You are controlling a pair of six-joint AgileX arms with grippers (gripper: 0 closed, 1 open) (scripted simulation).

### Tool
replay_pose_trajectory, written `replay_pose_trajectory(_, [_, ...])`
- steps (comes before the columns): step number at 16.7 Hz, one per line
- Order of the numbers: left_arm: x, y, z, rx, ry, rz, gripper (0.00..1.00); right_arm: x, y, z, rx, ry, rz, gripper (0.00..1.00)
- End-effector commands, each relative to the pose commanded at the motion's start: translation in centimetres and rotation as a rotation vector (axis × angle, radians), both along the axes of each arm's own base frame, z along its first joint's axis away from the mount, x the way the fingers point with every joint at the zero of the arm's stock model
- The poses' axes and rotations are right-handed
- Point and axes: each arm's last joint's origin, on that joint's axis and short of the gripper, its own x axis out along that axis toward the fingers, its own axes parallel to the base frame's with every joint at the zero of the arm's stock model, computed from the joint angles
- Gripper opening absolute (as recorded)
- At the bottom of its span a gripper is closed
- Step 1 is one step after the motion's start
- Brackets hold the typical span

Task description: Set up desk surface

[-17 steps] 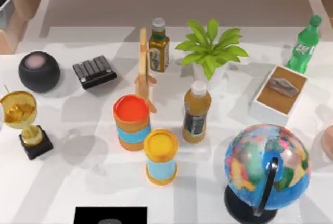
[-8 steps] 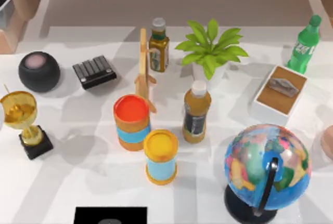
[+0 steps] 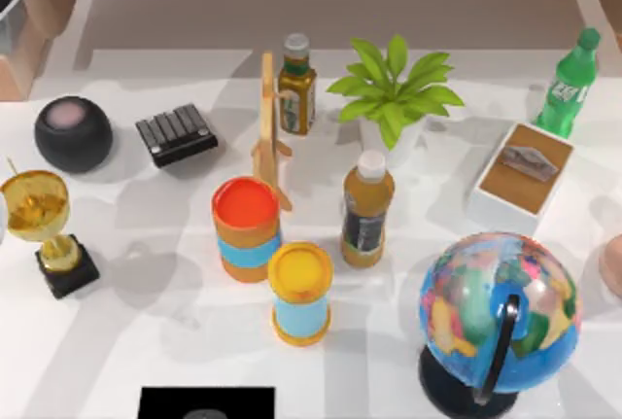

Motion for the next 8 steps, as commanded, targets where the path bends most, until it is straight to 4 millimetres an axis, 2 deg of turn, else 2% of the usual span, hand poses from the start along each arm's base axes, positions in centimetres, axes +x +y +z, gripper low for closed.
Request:
replay_pose_trajectory(2, [-0.4, 0.0, 0.3, -0.002, -0.003, 0.003, 0.0, 0.0, 0.0, 0.0, 0.0, 0.0, 0.0, 1.0])
replay_pose_trajectory(8, [-3.8, 0.1, 1.4, 0.001, 0.002, -0.002, 0.0, 0.0, 0.0, 0.0, 0.0, 0.0, 0.0, 1.0])
